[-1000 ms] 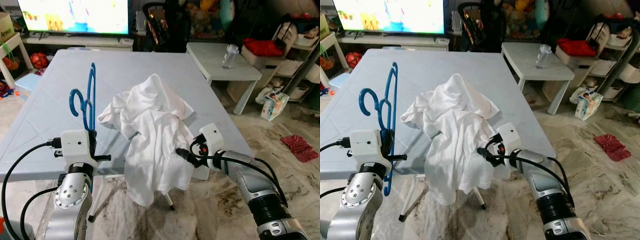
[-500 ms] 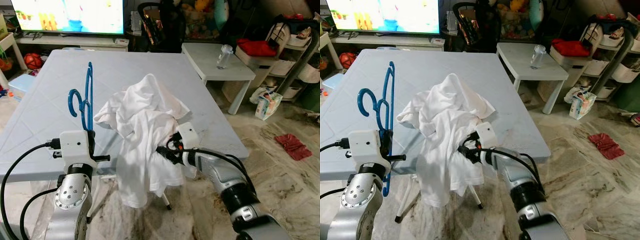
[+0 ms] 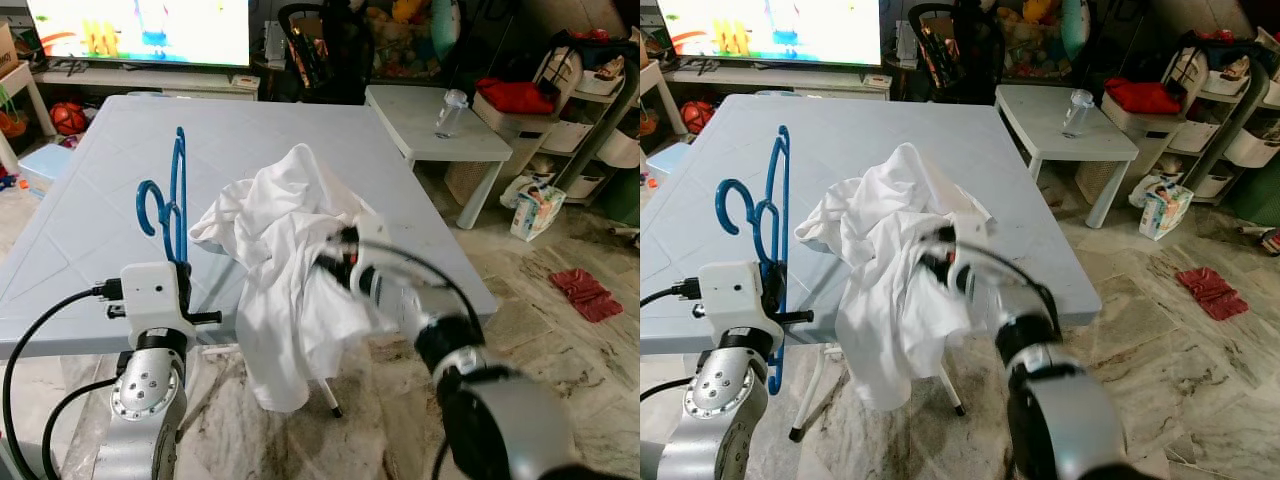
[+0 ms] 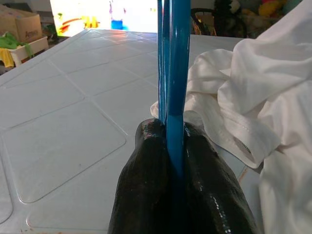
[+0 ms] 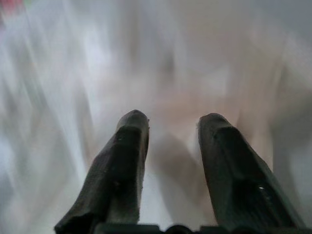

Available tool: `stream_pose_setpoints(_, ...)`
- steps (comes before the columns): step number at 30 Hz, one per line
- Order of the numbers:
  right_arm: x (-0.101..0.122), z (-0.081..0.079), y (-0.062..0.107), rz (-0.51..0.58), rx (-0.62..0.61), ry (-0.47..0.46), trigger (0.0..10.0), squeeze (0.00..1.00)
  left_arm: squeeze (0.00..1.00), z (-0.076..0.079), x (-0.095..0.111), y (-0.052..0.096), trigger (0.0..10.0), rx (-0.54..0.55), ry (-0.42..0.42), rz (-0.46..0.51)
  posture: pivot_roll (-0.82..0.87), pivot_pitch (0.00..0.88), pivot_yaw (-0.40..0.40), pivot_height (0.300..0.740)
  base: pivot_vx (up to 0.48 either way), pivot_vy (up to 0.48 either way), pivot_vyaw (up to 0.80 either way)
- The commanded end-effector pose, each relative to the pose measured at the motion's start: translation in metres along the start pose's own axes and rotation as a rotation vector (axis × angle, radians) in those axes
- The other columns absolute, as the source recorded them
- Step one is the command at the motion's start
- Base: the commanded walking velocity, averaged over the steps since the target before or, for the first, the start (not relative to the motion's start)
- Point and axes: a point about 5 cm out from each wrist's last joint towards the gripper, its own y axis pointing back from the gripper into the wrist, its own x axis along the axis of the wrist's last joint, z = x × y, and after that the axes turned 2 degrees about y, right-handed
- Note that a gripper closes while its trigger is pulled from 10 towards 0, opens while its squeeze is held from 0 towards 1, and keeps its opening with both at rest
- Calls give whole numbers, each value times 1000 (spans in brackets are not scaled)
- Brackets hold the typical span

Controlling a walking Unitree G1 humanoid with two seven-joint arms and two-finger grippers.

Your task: Hang hanger

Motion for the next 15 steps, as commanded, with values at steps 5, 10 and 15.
stream_pose_setpoints(5, 92, -5, 6, 337, -44, -143, 0, 0, 0, 0, -4, 1, 10000, 17, -3, -21, 169, 0, -133, 740, 0, 0, 0)
stream_pose_setpoints(10, 142, -19, 16, 478, -13, -119, 0, 0, 0, -1, -4, 2, 10000, 27, -2, -19, 178, 0, -144, 740, 0, 0, 0)
stream_pose_setpoints(15, 115, -28, 7, 356, 46, 120, 10000, 43, 0, -1, -4, 4, 10000, 33, 0, -21, 177, 0, -149, 740, 0, 0, 0)
